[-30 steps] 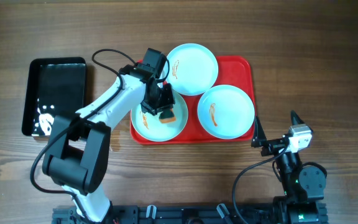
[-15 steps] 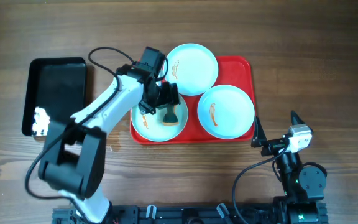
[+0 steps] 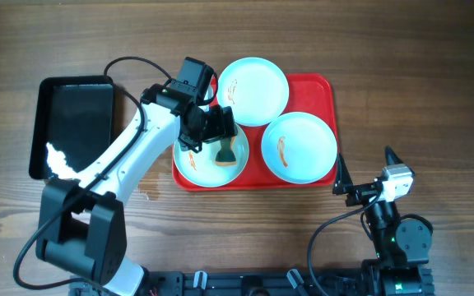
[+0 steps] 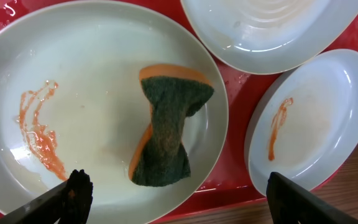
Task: Clean dirty plates on tray and stack at the side
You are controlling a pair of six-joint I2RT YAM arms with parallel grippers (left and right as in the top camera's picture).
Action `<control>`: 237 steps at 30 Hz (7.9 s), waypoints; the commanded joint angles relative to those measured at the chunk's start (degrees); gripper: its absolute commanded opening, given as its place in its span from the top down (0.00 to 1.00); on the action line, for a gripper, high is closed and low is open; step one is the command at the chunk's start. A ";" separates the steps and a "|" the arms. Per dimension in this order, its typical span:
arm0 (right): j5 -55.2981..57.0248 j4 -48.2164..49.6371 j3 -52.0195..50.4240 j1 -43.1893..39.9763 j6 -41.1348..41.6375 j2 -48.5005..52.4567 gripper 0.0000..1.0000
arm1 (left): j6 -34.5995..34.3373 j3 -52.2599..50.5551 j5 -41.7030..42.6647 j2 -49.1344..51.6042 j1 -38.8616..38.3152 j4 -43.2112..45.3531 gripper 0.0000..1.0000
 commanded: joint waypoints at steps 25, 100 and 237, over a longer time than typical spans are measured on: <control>-26.80 -3.13 29.66 -0.28 44.68 16.33 0.00 | 0.24 0.33 -2.29 0.85 2.08 -3.02 0.26; -12.17 -52.96 86.31 27.19 9.33 121.57 0.78 | 1.81 0.33 -5.31 0.85 10.62 -8.07 0.13; -10.34 -47.50 83.78 27.50 21.92 119.62 0.95 | 2.58 -4.24 -34.62 12.13 -3.26 -4.11 0.96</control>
